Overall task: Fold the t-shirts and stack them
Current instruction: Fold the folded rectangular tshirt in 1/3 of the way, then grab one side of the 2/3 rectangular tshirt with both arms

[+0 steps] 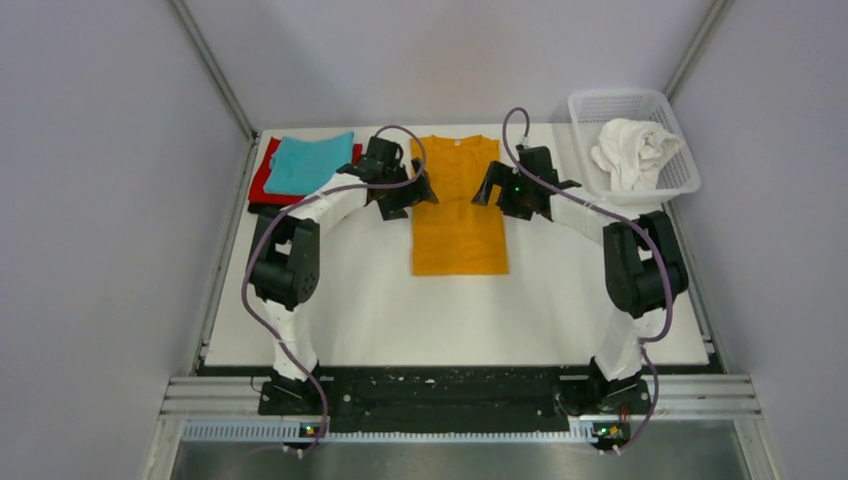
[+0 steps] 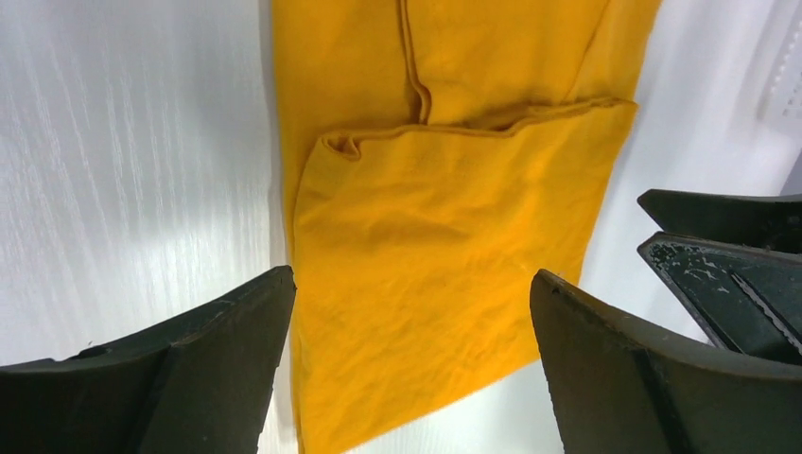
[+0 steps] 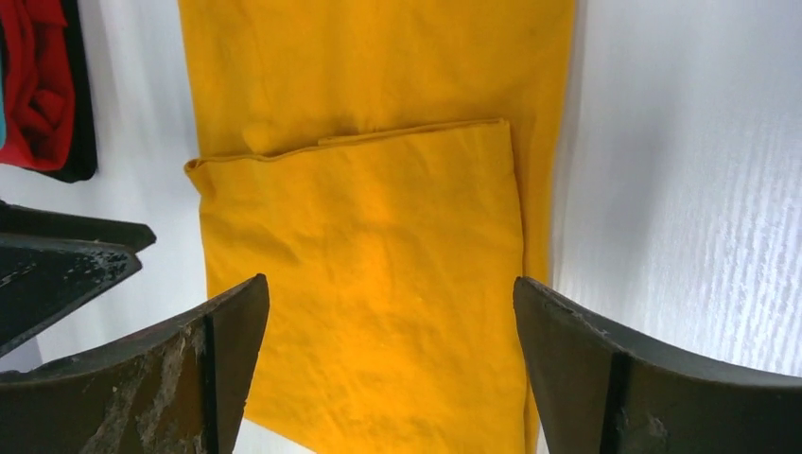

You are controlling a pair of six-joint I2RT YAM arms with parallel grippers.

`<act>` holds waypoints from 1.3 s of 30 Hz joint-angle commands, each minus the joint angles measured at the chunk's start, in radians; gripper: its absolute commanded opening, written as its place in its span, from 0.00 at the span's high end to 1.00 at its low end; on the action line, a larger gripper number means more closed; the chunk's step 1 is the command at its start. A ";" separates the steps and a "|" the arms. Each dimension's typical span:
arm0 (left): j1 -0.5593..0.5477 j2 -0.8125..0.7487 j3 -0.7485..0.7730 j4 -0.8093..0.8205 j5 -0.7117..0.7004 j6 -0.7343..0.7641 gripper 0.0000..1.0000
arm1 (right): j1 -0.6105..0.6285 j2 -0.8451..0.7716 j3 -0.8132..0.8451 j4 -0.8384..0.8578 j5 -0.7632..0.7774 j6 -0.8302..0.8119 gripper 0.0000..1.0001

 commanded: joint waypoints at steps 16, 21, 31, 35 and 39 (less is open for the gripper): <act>-0.028 -0.441 -0.616 0.175 0.058 -0.087 0.06 | -0.007 -0.448 -0.520 0.033 -0.035 0.095 0.03; -0.030 -0.355 -0.612 0.217 0.092 -0.107 0.12 | -0.007 -0.430 -0.541 0.055 -0.032 0.104 0.03; -0.067 -0.272 -0.604 0.252 0.078 -0.137 0.43 | -0.008 -0.393 -0.575 0.081 -0.039 0.117 0.04; -0.066 -0.243 -0.587 0.229 0.067 -0.131 0.63 | -0.007 -0.396 -0.591 0.090 -0.037 0.121 0.04; -0.067 -0.245 -0.593 0.222 0.034 -0.132 0.85 | -0.007 -0.393 -0.599 0.101 -0.038 0.125 0.04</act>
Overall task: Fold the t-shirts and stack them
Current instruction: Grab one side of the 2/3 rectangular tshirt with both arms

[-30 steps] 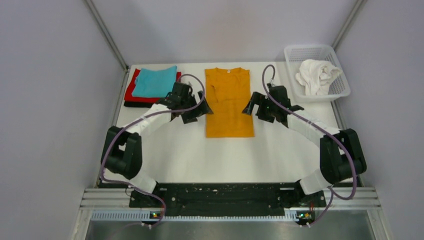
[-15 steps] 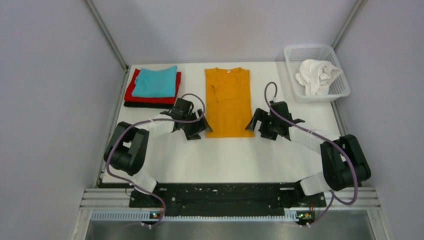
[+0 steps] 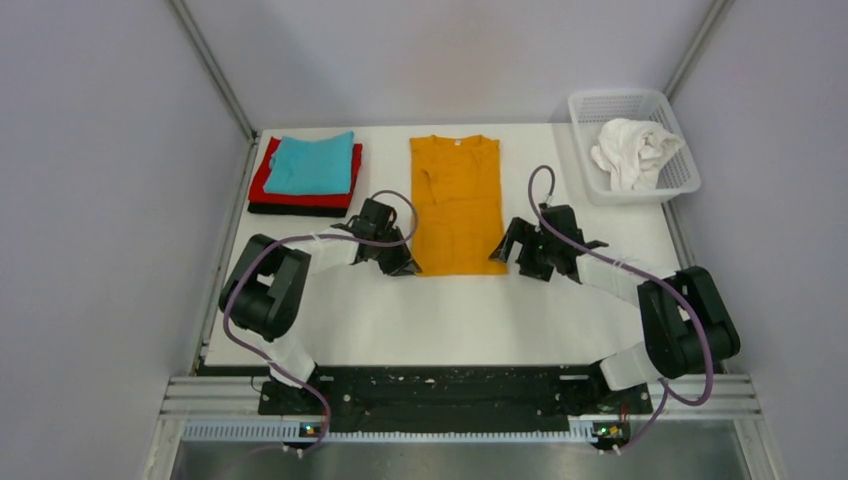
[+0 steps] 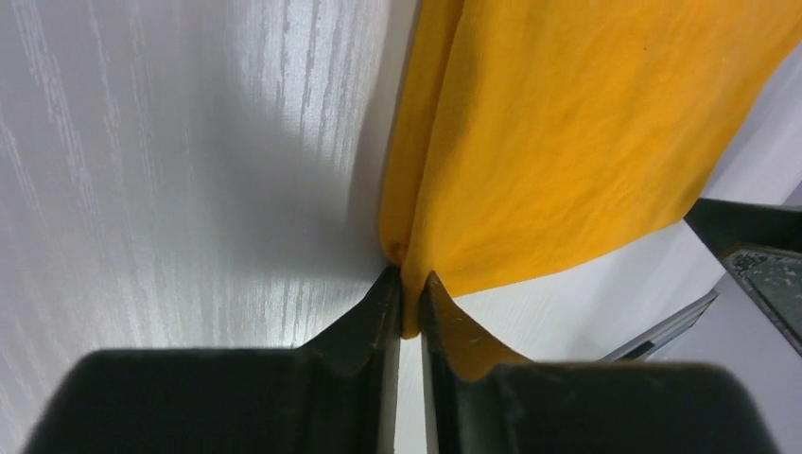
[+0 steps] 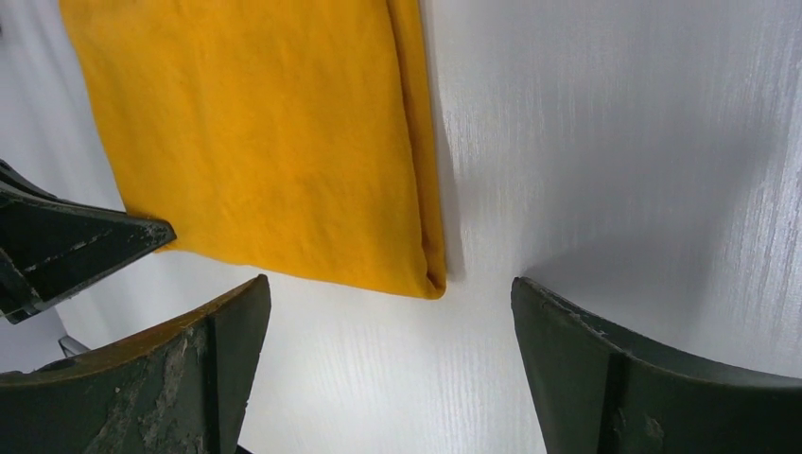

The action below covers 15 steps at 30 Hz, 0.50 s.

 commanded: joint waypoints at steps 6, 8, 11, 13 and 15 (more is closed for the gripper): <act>-0.002 0.030 0.019 -0.016 -0.068 0.006 1.00 | -0.006 0.023 -0.041 0.043 -0.019 0.031 0.18; -0.002 0.026 0.012 -0.007 -0.065 -0.001 1.00 | -0.006 0.030 -0.045 0.044 -0.007 0.043 0.28; -0.003 0.022 0.008 -0.005 -0.066 -0.002 1.00 | -0.007 0.049 -0.047 0.046 0.007 0.053 0.42; -0.003 0.020 0.008 -0.004 -0.068 -0.005 1.00 | -0.007 0.065 -0.048 0.045 0.004 0.056 0.48; -0.004 0.020 0.009 -0.002 -0.067 -0.008 1.00 | -0.005 0.081 -0.049 0.046 0.001 0.059 0.55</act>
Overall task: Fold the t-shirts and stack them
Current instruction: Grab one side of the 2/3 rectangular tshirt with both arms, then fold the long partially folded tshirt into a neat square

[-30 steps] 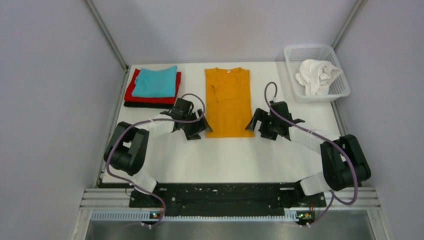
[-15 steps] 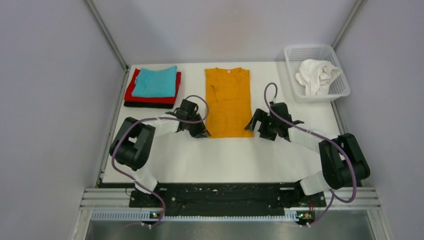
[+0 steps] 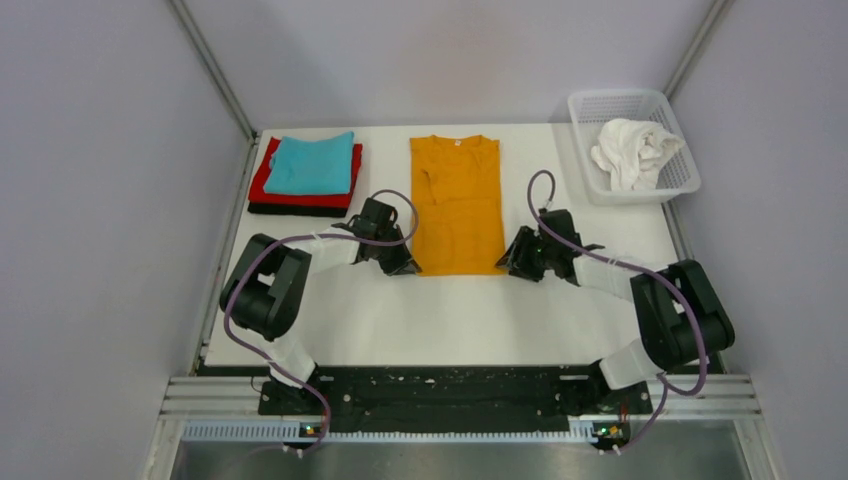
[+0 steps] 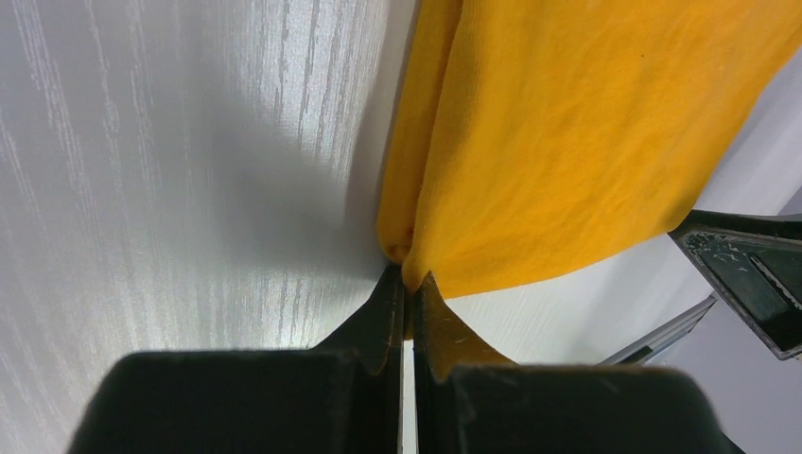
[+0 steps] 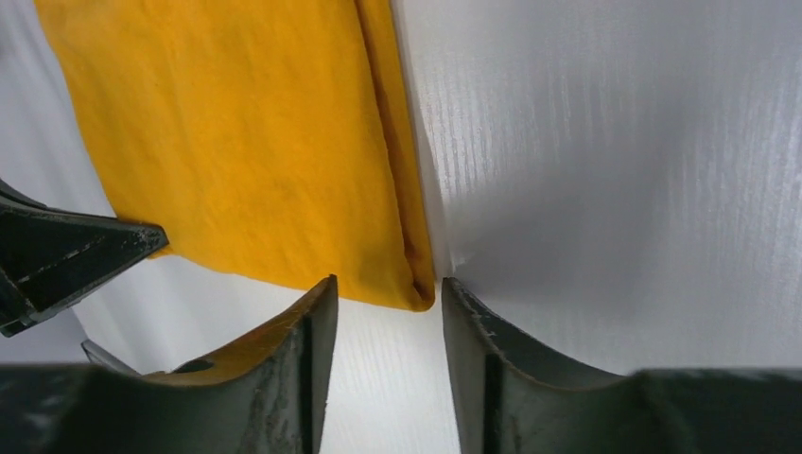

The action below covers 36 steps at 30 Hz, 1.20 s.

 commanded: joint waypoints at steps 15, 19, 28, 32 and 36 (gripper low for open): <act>-0.042 -0.126 -0.131 -0.004 -0.066 -0.017 1.00 | 0.009 -0.049 -0.099 -0.081 -0.065 -0.019 1.00; -0.140 -0.309 -0.283 -0.042 -0.135 -0.086 1.00 | 0.087 -0.227 -0.189 -0.218 -0.102 -0.019 1.00; -0.459 -0.761 -0.504 -0.231 -0.243 -0.434 1.00 | 0.256 -0.817 -0.305 -0.679 -0.107 0.177 1.00; -0.558 -0.857 -0.506 -0.238 -0.244 -0.524 1.00 | 0.260 -0.957 -0.326 -0.723 -0.249 0.252 1.00; -0.580 -0.833 -0.388 -0.269 -0.274 -0.458 1.00 | 0.260 -0.962 -0.286 -0.726 -0.236 0.240 1.00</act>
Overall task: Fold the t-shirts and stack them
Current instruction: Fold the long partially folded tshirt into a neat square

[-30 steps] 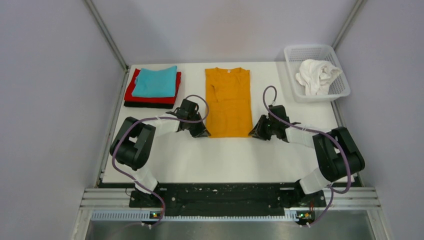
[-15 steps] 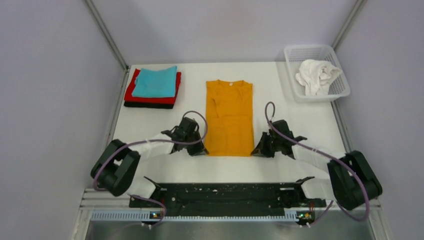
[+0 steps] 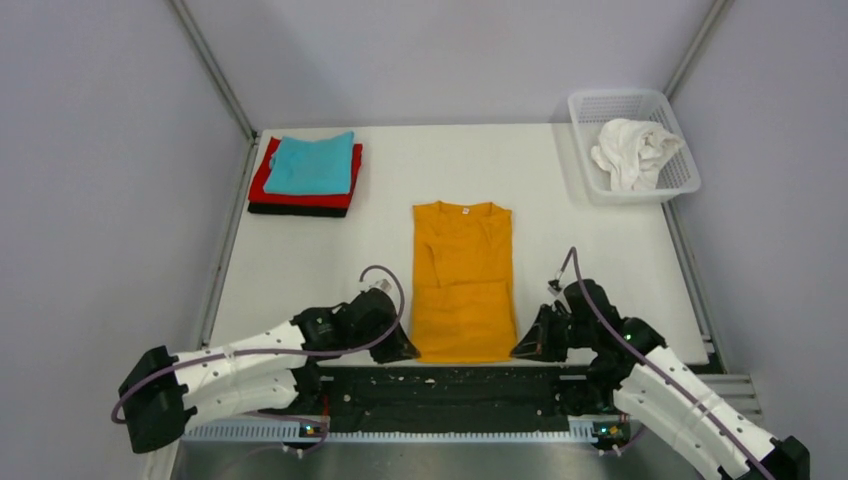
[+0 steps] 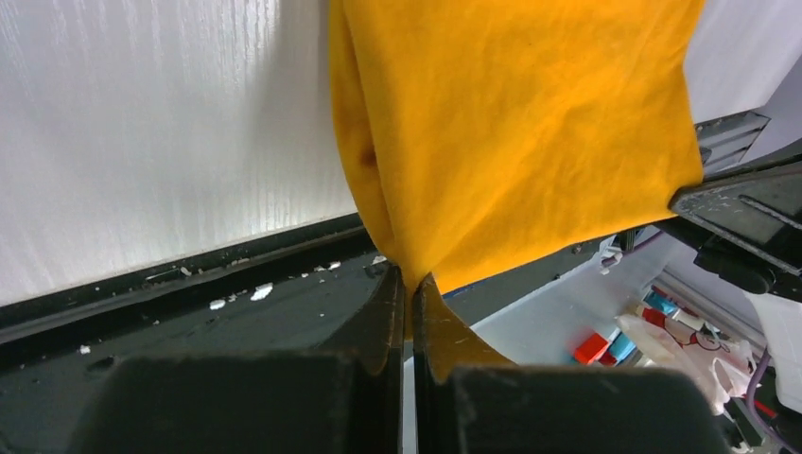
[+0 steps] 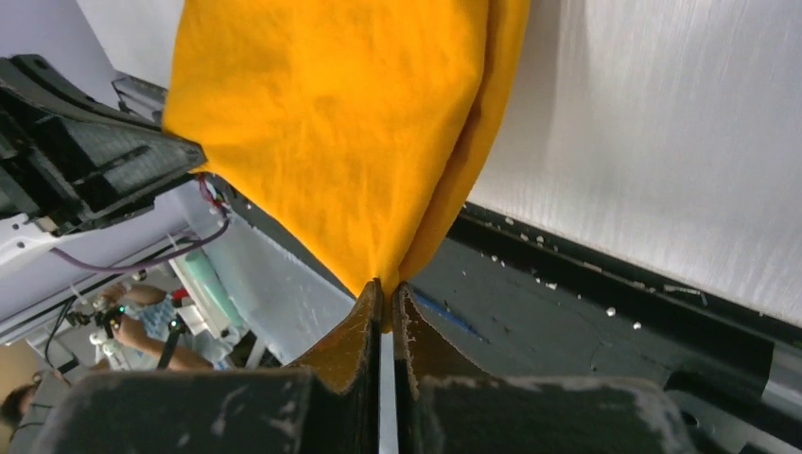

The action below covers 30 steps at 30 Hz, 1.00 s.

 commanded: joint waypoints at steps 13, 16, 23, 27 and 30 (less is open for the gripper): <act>0.232 0.155 0.440 -0.007 -0.174 0.316 1.00 | -0.134 0.406 0.496 0.041 0.140 -0.260 1.00; 0.312 0.263 0.560 -0.009 -0.167 0.408 1.00 | -0.179 0.477 0.556 0.098 0.138 -0.283 1.00; 0.414 0.450 0.776 -0.039 -0.163 0.527 1.00 | -0.288 0.616 0.691 0.186 0.139 -0.320 1.00; 0.469 0.540 0.851 -0.021 -0.112 0.559 1.00 | -0.325 0.684 0.748 0.207 0.136 -0.339 1.00; 0.504 0.622 0.927 -0.019 -0.043 0.582 1.00 | -0.354 0.742 0.768 0.223 0.118 -0.347 1.00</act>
